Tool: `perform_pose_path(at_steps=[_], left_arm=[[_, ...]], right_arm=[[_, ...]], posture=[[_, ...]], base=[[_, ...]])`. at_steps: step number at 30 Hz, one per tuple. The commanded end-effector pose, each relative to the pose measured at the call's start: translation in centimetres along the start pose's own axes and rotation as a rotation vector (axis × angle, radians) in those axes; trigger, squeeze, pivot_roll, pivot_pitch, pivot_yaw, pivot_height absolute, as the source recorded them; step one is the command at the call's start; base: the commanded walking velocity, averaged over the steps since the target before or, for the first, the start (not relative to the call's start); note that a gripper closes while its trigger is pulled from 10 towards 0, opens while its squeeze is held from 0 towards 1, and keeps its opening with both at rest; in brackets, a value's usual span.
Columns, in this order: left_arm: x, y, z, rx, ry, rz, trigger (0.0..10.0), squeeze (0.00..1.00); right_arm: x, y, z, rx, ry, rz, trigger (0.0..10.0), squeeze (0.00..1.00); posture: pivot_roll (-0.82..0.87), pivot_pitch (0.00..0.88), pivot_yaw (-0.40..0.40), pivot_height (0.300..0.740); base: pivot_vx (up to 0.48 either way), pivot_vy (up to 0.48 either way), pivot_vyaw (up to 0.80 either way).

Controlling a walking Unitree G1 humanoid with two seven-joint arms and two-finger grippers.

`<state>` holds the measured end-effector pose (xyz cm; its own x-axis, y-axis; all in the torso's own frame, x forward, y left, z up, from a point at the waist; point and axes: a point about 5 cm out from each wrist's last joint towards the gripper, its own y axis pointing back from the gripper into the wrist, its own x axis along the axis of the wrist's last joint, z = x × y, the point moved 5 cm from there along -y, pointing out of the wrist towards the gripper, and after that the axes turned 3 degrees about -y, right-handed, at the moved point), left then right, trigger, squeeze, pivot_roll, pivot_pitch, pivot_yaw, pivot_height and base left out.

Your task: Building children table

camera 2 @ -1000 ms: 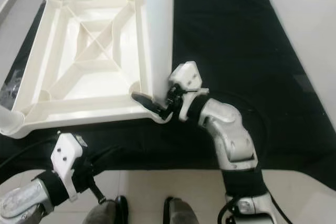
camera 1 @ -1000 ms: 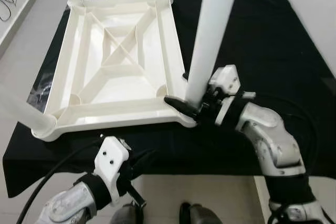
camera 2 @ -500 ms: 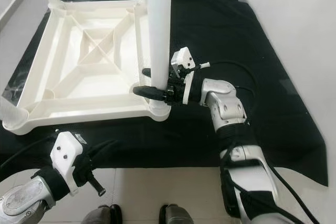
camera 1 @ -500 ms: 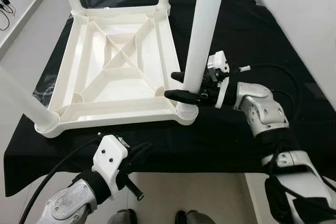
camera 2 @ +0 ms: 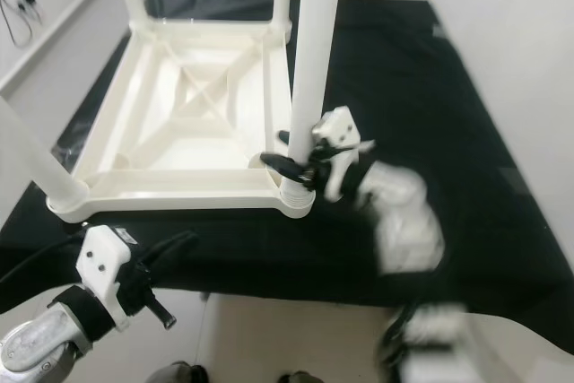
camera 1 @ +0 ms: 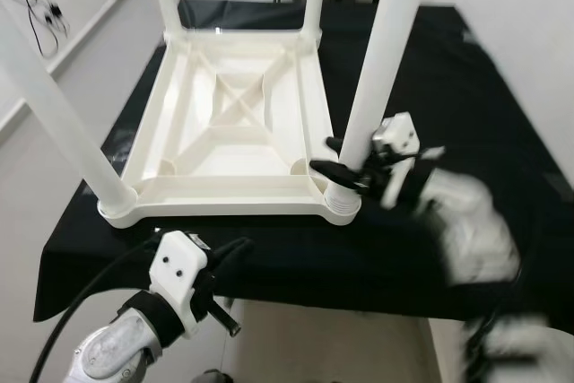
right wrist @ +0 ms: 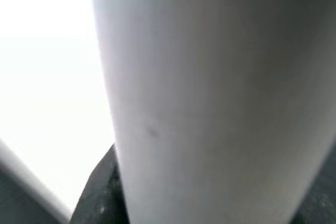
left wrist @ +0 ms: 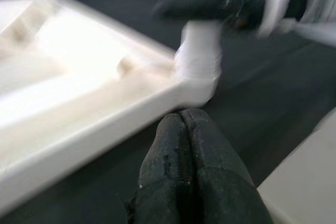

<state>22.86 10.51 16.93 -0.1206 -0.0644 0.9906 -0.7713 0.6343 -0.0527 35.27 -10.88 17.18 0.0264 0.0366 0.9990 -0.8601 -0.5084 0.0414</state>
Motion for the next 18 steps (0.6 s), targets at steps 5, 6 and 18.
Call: perform_pose_path(at_steps=[5,6,18], left_arm=[[-0.3,0.3,0.1,-0.029,0.069,0.013,10.0,0.00],[-0.3,0.3,0.1,-0.029,0.069,0.013,10.0,0.00],[-0.1,-0.1,0.2,-0.024,0.091,0.035,10.0,0.00]], right_arm=[[-5.5,2.1,-3.3,-0.175,-0.057,-0.178,0.0,0.00],[-5.5,2.1,-3.3,-0.175,-0.057,-0.178,0.0,0.00],[0.0,-0.5,-3.7,0.254,-0.082,-0.001,10.0,1.00]], posture=[[0.07,0.155,-0.053,0.740],[0.07,0.155,-0.053,0.740],[0.08,0.148,-0.064,0.740]], base=[[0.000,0.000,0.00],[0.000,0.000,0.00],[0.000,0.000,0.00]])
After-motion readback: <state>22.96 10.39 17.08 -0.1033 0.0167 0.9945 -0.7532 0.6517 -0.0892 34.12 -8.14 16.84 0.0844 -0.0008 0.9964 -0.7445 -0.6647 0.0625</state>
